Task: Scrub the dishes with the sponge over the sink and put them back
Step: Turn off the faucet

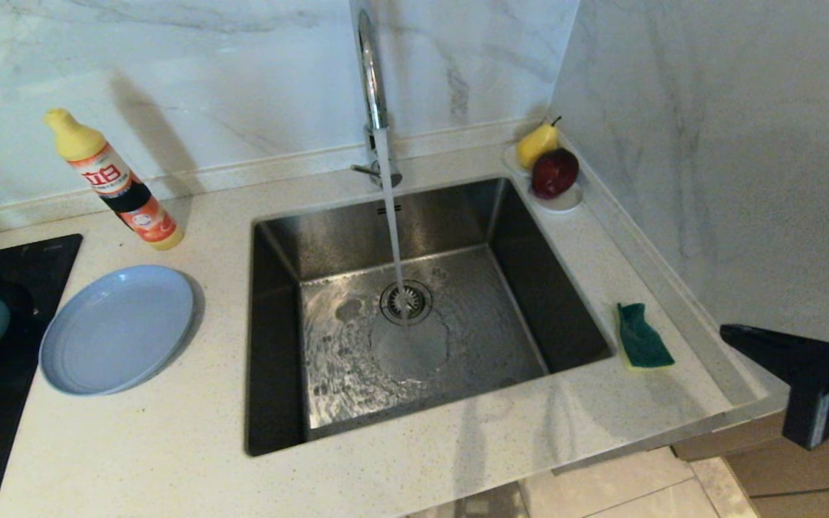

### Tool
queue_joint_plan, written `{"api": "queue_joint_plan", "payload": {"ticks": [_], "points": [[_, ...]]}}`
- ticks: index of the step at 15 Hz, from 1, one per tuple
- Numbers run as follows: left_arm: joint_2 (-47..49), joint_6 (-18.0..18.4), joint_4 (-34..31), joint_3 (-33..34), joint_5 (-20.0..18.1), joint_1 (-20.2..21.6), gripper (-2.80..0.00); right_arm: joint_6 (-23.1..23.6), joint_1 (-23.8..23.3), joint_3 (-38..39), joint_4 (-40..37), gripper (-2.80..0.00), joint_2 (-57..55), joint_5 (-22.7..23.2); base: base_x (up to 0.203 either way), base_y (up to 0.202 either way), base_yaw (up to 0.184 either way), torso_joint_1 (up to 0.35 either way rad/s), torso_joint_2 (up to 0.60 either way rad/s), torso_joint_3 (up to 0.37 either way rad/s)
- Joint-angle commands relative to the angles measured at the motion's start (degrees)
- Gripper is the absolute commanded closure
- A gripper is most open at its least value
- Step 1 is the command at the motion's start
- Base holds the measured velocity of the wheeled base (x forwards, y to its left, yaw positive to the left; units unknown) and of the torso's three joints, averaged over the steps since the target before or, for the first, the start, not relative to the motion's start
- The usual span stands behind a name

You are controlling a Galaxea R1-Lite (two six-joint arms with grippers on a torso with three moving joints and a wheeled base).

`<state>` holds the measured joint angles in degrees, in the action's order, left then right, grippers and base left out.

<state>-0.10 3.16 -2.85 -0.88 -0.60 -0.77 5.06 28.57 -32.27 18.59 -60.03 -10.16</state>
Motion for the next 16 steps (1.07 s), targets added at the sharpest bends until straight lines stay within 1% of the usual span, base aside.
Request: {"api": "queue_joint_plan", "payload": {"ticks": [1,3,5,7,8,9,11,12,13,14,15,16], "points": [[0.1,0.0,-0.1,0.0,0.0,0.0,0.0,0.0,-1.4,6.6,-0.2,0.0,9.8,2.8,0.0,0.0,0.0,0.0,0.0,0.0],[0.1,0.0,-0.1,0.0,0.0,0.1,0.0,-1.2,-6.9,10.1,-0.7,0.0,14.8,11.0,0.0,0.0,0.0,0.0,0.0,0.0],[0.1,0.0,-0.1,0.0,0.0,0.0,0.0,-2.5,-11.5,12.2,-4.3,0.0,21.2,19.8,0.0,0.0,0.0,0.0,0.0,0.0],[0.1,0.0,-0.1,0.0,0.0,0.0,0.0,-2.9,-16.8,13.3,-10.3,0.0,28.4,26.3,0.0,0.0,0.0,0.0,0.0,0.0],[0.1,0.0,-0.1,0.0,0.0,0.0,0.0,-3.0,-19.5,14.0,-13.1,0.0,32.4,28.7,0.0,0.0,0.0,0.0,0.0,0.0],[0.1,0.0,-0.1,0.0,0.0,0.0,0.0,-3.0,-21.8,14.7,-15.2,0.0,36.1,30.0,0.0,0.0,0.0,0.0,0.0,0.0],[0.1,0.0,-0.1,0.0,0.0,0.0,0.0,-2.7,-26.5,17.1,-18.0,0.0,43.3,31.0,0.0,0.0,0.0,0.0,0.0,0.0],[0.1,0.0,-0.1,0.0,0.0,0.0,0.0,-2.7,-28.6,18.6,-18.8,0.0,45.9,30.6,0.0,0.0,0.0,0.0,0.0,0.0],[0.1,-0.1,-0.1,0.0,0.0,0.0,0.0,-2.6,-29.6,21.1,-18.9,0.0,47.0,27.5,0.0,0.0,0.0,0.0,0.0,0.0],[0.1,0.0,-0.1,0.0,0.0,0.0,0.0,-2.2,-29.9,23.0,-18.4,0.0,47.5,22.4,0.0,0.0,0.0,0.0,0.0,0.0],[0.1,0.0,-0.1,0.0,0.0,0.1,0.0,-1.6,-29.6,24.8,-18.2,0.0,49.1,19.8,0.0,0.0,0.0,0.0,0.0,0.0],[0.1,-0.1,-0.1,0.0,0.0,0.0,0.0,-0.2,-29.2,26.3,-18.4,0.0,52.4,18.6,0.0,0.0,0.0,0.0,0.0,0.0]]}}
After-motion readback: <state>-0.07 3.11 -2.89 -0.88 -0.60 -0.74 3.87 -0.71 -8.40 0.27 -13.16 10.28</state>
